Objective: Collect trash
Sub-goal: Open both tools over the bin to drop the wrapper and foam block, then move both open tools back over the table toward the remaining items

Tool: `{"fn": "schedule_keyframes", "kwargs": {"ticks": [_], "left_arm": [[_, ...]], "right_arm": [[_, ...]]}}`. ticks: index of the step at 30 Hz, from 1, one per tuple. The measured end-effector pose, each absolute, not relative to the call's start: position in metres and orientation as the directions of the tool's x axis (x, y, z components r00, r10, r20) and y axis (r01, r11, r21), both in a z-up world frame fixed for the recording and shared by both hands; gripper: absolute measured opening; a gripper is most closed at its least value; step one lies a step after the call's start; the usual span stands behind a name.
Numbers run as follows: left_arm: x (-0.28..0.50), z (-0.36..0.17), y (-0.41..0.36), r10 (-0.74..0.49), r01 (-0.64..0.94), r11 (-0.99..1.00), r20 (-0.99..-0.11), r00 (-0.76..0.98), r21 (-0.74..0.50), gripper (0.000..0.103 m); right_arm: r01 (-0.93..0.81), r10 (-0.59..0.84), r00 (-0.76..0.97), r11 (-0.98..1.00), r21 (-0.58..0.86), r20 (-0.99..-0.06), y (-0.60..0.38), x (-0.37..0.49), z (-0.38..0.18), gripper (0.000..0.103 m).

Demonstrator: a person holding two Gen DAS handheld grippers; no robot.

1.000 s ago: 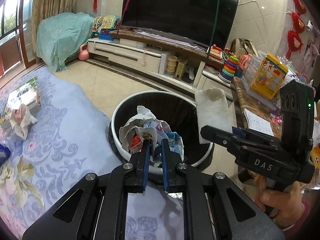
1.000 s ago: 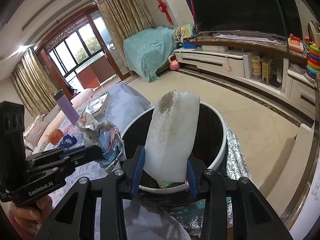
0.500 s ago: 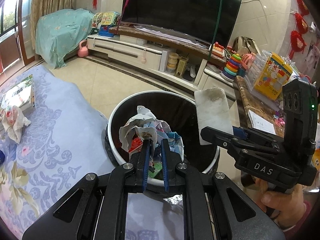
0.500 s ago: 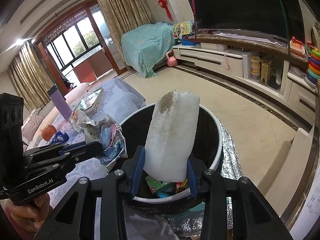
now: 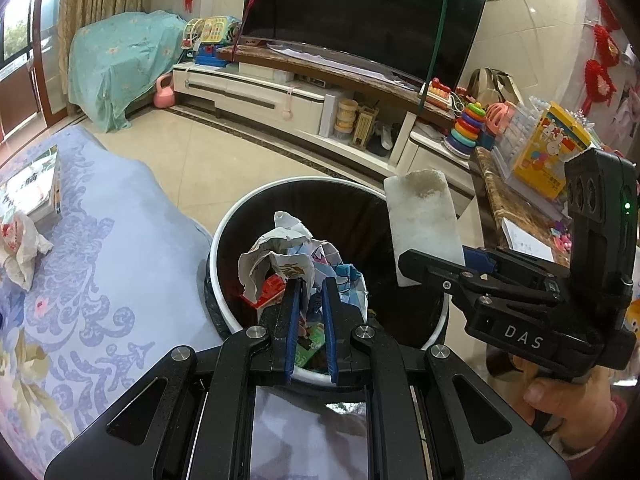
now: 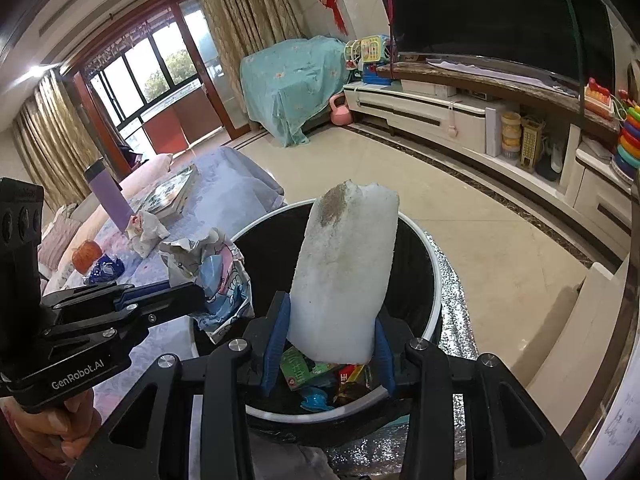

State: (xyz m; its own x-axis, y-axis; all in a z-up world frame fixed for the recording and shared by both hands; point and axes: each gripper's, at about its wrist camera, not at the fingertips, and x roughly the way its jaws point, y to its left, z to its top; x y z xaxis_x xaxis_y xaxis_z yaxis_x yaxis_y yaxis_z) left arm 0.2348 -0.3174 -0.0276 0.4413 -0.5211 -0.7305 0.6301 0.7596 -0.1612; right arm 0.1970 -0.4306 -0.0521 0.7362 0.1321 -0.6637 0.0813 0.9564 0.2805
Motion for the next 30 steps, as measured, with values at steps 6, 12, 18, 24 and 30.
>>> {"fn": "schedule_keyframes", "kwargs": {"ticks": [6, 12, 18, 24, 30], "left_arm": [[0.239, -0.031, -0.321, -0.517, 0.633, 0.758, -0.739, 0.433, -0.159, 0.011], [0.24, -0.034, -0.32, -0.505, 0.625, 0.765, -0.746, 0.434, -0.155, 0.015], [0.237, -0.033, -0.311, -0.501, 0.613, 0.775, -0.74, 0.448, -0.153, 0.032], [0.226, -0.031, -0.29, -0.488, 0.587, 0.796, -0.729, 0.479, -0.148, 0.054], [0.219, -0.034, -0.251, -0.476, 0.525, 0.832, -0.716, 0.51, -0.18, 0.069]], "right_arm": [[0.087, 0.124, 0.733, 0.958, 0.272, -0.669, -0.434, 0.199, -0.054, 0.042], [0.083, 0.117, 0.722, 0.964, 0.253, -0.682, -0.433, 0.202, -0.055, 0.053], [0.087, 0.112, 0.728, 0.964, 0.252, -0.676, -0.433, 0.199, -0.052, 0.068], [0.087, 0.119, 0.736, 0.96, 0.268, -0.666, -0.428, 0.191, -0.047, 0.08], [0.077, 0.149, 0.767, 0.944, 0.32, -0.624, -0.414, 0.178, -0.04, 0.091]]}}
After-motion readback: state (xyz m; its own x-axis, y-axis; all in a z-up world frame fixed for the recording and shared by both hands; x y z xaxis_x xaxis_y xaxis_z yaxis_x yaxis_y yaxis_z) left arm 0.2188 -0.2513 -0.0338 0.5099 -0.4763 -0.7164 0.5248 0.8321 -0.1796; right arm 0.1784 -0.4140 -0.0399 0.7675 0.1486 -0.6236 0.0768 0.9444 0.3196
